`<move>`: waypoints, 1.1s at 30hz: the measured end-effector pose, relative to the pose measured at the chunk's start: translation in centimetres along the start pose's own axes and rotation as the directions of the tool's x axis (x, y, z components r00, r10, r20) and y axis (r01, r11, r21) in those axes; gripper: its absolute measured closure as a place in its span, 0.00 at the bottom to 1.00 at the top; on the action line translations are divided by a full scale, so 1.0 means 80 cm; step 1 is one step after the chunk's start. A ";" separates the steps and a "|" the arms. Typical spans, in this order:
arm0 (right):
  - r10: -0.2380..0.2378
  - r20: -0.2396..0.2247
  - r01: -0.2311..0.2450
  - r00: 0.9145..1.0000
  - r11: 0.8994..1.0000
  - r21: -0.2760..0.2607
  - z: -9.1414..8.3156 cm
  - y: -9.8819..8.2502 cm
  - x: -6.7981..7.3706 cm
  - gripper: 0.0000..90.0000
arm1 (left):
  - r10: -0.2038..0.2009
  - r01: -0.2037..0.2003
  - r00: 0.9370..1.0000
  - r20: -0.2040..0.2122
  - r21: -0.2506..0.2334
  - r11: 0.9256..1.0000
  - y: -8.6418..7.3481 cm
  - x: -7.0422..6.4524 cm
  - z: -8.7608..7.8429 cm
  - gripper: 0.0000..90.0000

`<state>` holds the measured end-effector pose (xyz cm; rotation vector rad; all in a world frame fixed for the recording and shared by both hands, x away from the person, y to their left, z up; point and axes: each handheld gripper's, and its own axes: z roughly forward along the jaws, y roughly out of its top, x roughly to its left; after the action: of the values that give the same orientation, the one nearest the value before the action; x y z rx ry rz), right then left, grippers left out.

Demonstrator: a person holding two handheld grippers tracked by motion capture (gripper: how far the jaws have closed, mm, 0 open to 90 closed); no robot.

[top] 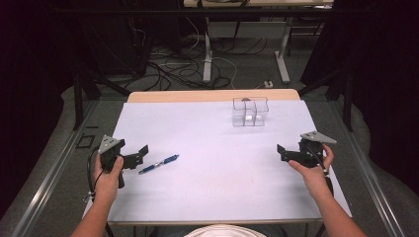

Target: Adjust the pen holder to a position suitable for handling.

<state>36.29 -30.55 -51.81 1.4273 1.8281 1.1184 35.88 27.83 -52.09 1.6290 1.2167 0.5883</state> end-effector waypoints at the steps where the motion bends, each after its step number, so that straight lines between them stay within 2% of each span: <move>1: -0.005 0.008 0.004 1.000 1.000 0.003 -0.001 0.001 0.000 0.04 | -0.005 0.005 1.000 0.002 -0.002 1.000 0.000 0.001 0.000 0.00; 5: -0.005 0.018 0.006 1.000 1.000 -0.003 0.000 0.002 -0.003 0.08 | -0.016 0.016 1.000 -0.002 -0.004 1.000 -0.001 0.003 0.000 0.00; 8: -0.010 0.039 0.011 0.999 1.000 -0.012 0.001 0.005 -0.005 0.16 | -0.018 0.018 1.000 0.000 -0.008 1.000 -0.002 0.004 -0.001 0.00; 10: -0.017 0.038 0.017 0.999 1.000 -0.021 0.004 0.007 -0.006 0.18 | -0.002 0.002 1.000 0.003 -0.002 1.000 -0.002 0.006 -0.003 0.00; 18: -0.067 0.045 0.069 0.997 0.997 -0.035 0.015 0.021 -0.009 0.40 | 0.008 -0.008 1.000 0.005 -0.012 1.000 -0.002 0.005 -0.006 0.00; 26: -0.106 -0.009 0.106 0.994 0.994 0.004 0.038 0.043 -0.011 0.49 | 0.011 -0.011 1.000 0.002 -0.006 1.000 -0.004 0.005 -0.009 0.00; 27: -0.100 -0.021 0.100 0.995 0.995 0.009 0.041 0.047 -0.011 0.50 | -0.002 0.002 1.000 0.002 -0.014 1.000 -0.004 0.004 -0.009 0.00; 29: -0.097 -0.043 0.098 0.994 0.995 0.025 0.046 0.054 -0.011 0.51 | 0.000 0.000 1.000 0.002 -0.011 1.000 -0.004 0.005 -0.009 0.00; 31: -0.101 -0.051 0.103 0.994 0.994 0.036 0.050 0.061 -0.010 0.51 | 0.009 -0.009 1.000 0.004 -0.002 1.000 -0.004 0.005 -0.010 0.00; 33: -0.126 -0.051 0.128 0.991 0.991 0.037 0.055 0.070 -0.010 0.51 | 0.010 -0.010 1.000 0.005 -0.002 1.000 -0.004 0.004 -0.009 0.00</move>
<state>42.87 -29.68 -49.20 1.2959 1.9562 1.0667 35.24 28.46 -52.15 1.6352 1.2049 0.5913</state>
